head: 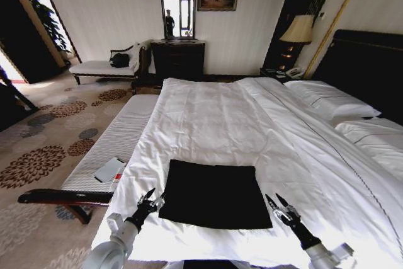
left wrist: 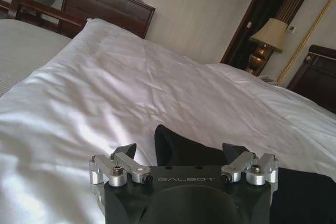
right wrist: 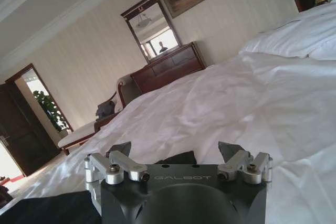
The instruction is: Fold the clothes on the bed.
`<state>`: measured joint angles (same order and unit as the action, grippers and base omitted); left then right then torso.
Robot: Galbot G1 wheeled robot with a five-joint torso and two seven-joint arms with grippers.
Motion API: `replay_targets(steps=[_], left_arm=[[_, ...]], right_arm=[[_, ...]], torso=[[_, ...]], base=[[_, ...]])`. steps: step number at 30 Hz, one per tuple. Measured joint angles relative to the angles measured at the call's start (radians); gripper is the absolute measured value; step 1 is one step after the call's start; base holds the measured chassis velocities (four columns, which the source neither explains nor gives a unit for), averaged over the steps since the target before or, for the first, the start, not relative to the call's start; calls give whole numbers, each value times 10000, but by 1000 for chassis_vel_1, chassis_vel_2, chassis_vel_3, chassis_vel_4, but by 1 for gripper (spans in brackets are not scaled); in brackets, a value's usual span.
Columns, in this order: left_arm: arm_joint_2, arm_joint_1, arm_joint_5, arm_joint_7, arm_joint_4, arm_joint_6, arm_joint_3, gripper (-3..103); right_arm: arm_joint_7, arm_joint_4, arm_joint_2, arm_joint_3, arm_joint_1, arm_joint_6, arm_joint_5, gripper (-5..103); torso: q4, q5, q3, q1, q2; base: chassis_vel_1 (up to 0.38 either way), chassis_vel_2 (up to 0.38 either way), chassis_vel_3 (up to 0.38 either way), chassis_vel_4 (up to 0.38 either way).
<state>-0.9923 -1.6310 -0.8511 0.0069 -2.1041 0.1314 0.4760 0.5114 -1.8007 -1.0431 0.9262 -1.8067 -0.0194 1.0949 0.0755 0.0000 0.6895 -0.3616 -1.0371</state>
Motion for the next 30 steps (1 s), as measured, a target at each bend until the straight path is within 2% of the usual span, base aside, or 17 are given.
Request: replay_targets(steps=[1, 2, 3, 5, 6, 9, 11, 14, 15, 17, 18, 20, 22, 25, 26, 28, 30], left_arm=[[107, 377, -178, 0, 105, 133, -9, 93], [107, 377, -178, 0, 105, 133, -9, 93], [389, 1090, -588, 2, 332, 410, -150, 99], [782, 1844, -1091, 2, 654, 646, -426, 100], [782, 1844, -1091, 2, 654, 646, -426, 100], [1670, 3616, -2105, 2, 1423, 1146, -1071, 100], [1854, 3987, -2333, 3, 1602, 1259, -1181, 100], [2658, 5408, -2991, 3, 2549, 1595, -1811, 100], [2658, 5408, -2991, 3, 2549, 1595, -1811, 100], [3168, 5839, -3238, 3, 3119, 1791, -2159, 100], [3168, 5839, -3238, 3, 3119, 1791, -2159, 100], [3514, 5981, -3376, 2, 3487, 1891, -2348, 100], [3569, 6016, -3384, 2, 3559, 1915, -2394, 100], [3718, 6483, -3372, 2, 4099, 2058, -2832, 100], [3718, 6483, -3372, 2, 4099, 2058, -2832, 100], [3690, 6978, -3258, -1, 4466, 2117, -3302, 100], [3653, 7263, -3194, 1, 4623, 2171, -3567, 100]], right_arm=[[-411, 6, 404, -68, 258, 342, 531, 94], [-411, 6, 404, -68, 258, 342, 531, 94], [-997, 100, 1001, -300, 826, 842, 1345, 99], [-1542, 375, 1608, -707, 1646, 1313, 2073, 100], [-1542, 375, 1608, -707, 1646, 1313, 2073, 100], [-1698, 1458, 2704, -1984, 3425, 1704, 2497, 100], [-1623, 1754, 2920, -2324, 3805, 1711, 2459, 100], [-824, 3292, 3789, -3771, 5553, 1677, 2180, 100], [-824, 3292, 3789, -3771, 5553, 1677, 2180, 100], [-121, 3771, 4338, -4269, 6024, 1864, 2123, 100], [-121, 3771, 4338, -4269, 6024, 1864, 2123, 100], [530, 3964, 4662, -4576, 6197, 2073, 1950, 100], [747, 4038, 4731, -4662, 6269, 2110, 1853, 100], [1831, 4760, 4938, -5312, 7110, 2178, 1044, 100], [1831, 4760, 4938, -5312, 7110, 2178, 1044, 100], [2849, 5735, 4990, -5795, 7941, 1901, -241, 100], [3237, 6094, 5023, -6006, 8236, 1848, -547, 100]], torso=[[0, -2, 1, 0, 0], [0, -2, 1, 0, 0], [1, 1, 1, -2, 0], [0, 2, 2, -3, 2], [0, 2, 2, -3, 2], [0, -2, 3, -3, 2], [1, 0, 3, -3, 2], [-2, 3, 5, -6, 4], [-2, 3, 5, -6, 4], [3, -1, 3, -6, 4], [3, -1, 3, -6, 4], [4, 0, 1, -4, 3], [3, 0, 0, -2, 2], [-4, 0, -1, 0, 0], [-4, 0, -1, 0, 0], [-3, 0, 1, -2, 2], [1, 2, 1, -3, 2]], base=[[0, 0, 0, 0], [0, 0, 0, 0], [0, 0, 0, 0], [0, 0, 0, 0], [0, 0, 0, 0], [0, 0, 0, 0], [0, 0, 0, 0], [0, 0, 0, 0], [0, 0, 0, 0], [0, 0, 0, 0], [0, 0, 0, 0], [0, 0, 0, 0], [0, 0, 0, 0], [0, 0, 0, 0], [0, 0, 0, 0], [0, 0, 0, 0], [0, 0, 0, 0]])
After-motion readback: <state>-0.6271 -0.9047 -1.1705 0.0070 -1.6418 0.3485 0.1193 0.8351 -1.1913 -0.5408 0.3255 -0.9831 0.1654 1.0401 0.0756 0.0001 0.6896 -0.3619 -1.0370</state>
